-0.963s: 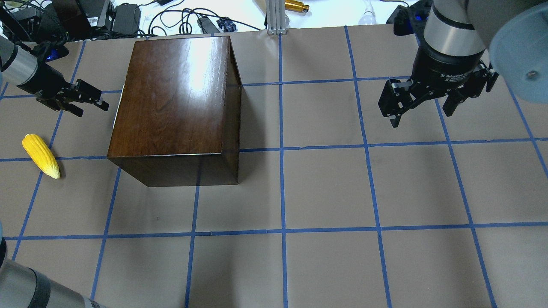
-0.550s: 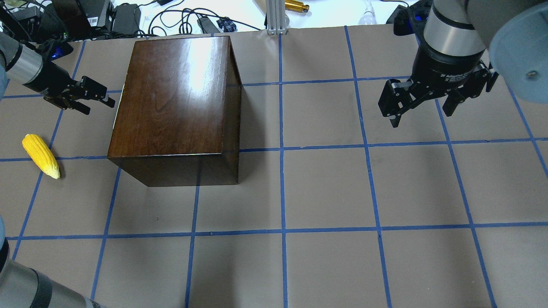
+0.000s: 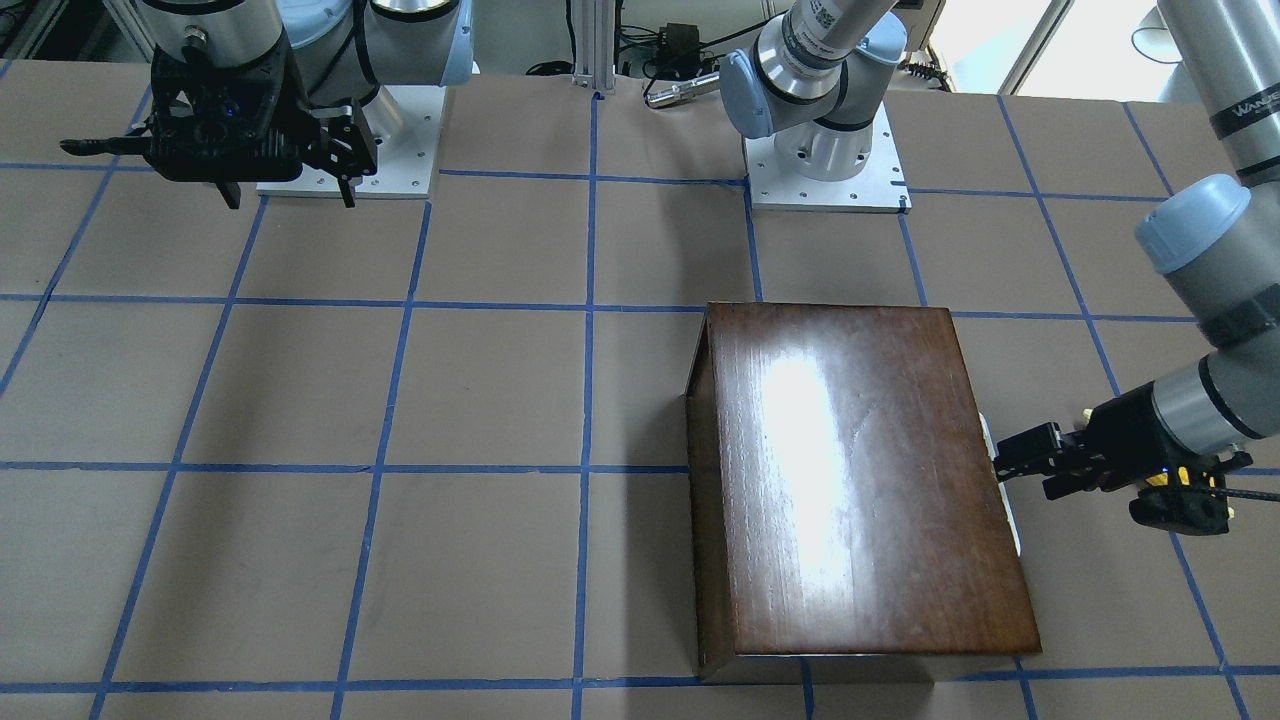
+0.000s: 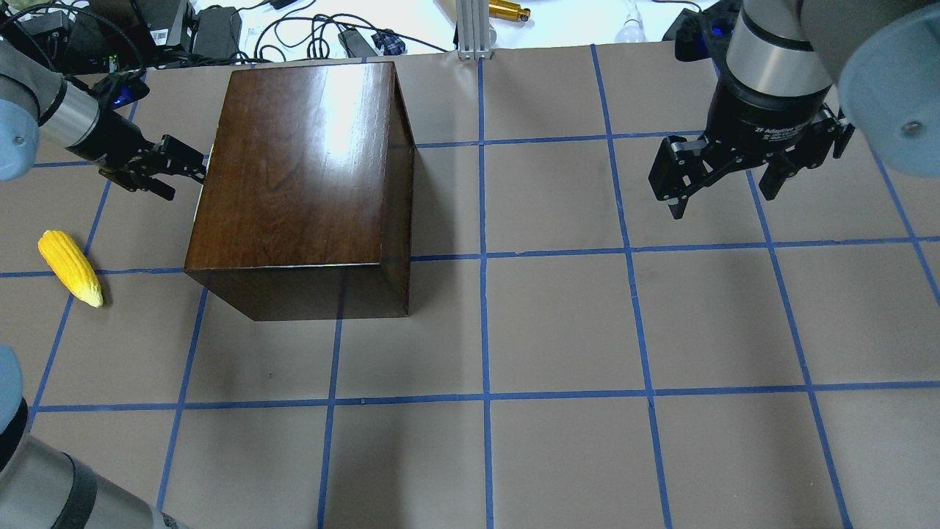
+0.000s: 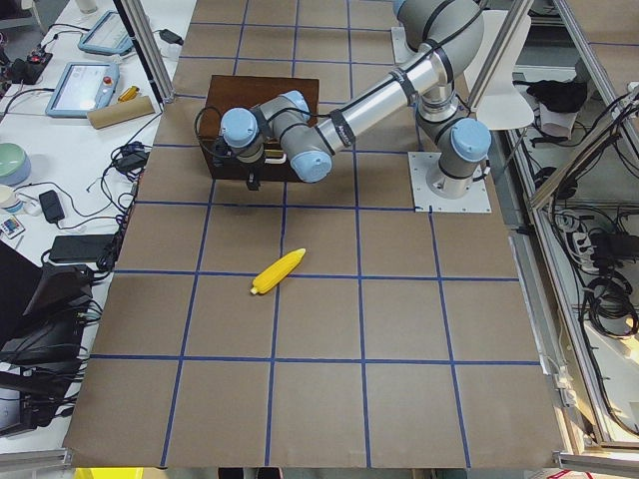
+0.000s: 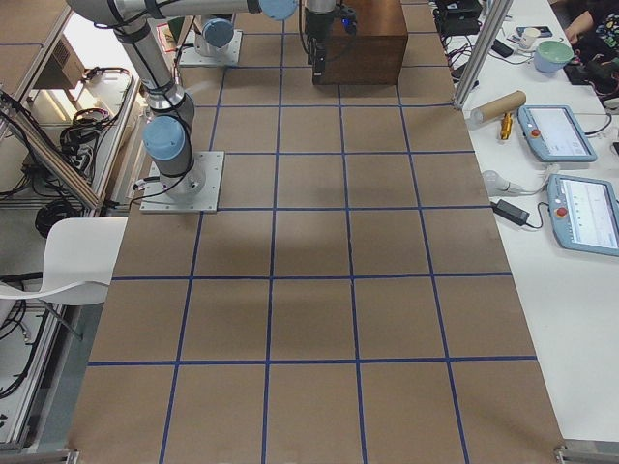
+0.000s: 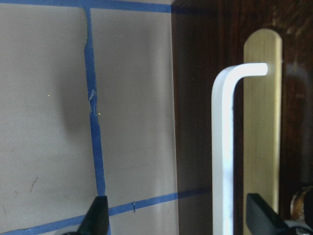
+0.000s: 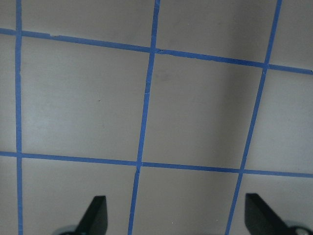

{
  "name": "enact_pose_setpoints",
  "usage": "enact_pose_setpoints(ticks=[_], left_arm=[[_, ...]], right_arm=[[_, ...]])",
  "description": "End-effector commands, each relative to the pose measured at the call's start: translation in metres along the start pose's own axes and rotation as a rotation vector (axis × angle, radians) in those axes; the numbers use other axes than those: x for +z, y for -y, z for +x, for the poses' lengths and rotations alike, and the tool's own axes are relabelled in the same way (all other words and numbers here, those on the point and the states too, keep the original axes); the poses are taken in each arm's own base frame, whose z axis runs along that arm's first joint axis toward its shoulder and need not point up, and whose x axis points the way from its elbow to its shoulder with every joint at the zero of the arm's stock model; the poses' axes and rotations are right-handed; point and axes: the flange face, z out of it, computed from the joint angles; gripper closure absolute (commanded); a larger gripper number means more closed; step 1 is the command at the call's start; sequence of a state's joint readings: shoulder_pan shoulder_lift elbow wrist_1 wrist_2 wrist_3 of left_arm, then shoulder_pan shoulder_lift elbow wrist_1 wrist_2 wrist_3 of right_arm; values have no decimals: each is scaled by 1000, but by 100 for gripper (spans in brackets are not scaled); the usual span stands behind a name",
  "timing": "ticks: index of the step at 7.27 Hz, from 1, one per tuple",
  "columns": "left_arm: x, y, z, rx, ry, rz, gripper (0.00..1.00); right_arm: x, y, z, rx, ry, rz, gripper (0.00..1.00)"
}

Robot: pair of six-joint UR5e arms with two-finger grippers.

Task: Open drawer and put corn inside
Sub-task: 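Hook the left gripper onto the white drawer handle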

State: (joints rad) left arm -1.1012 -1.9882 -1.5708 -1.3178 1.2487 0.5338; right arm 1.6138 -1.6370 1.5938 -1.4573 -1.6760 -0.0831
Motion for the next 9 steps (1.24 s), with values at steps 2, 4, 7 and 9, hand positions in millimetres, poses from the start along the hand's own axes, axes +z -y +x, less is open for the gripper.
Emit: enact_pose_setpoints(ticks=[2, 4, 7, 9], left_arm=[[17, 3, -10, -6, -10, -22, 0], [11, 6, -10, -2, -3, -12, 0], [9, 3, -20, -6, 7, -13, 0], [4, 0, -29, -20, 9, -7, 0]], right_arm=[[0, 0, 0, 0, -1, 0, 0], [-1, 0, 0, -1, -1, 1, 0], [0, 0, 0, 0, -1, 0, 0], [0, 0, 0, 0, -1, 0, 0]])
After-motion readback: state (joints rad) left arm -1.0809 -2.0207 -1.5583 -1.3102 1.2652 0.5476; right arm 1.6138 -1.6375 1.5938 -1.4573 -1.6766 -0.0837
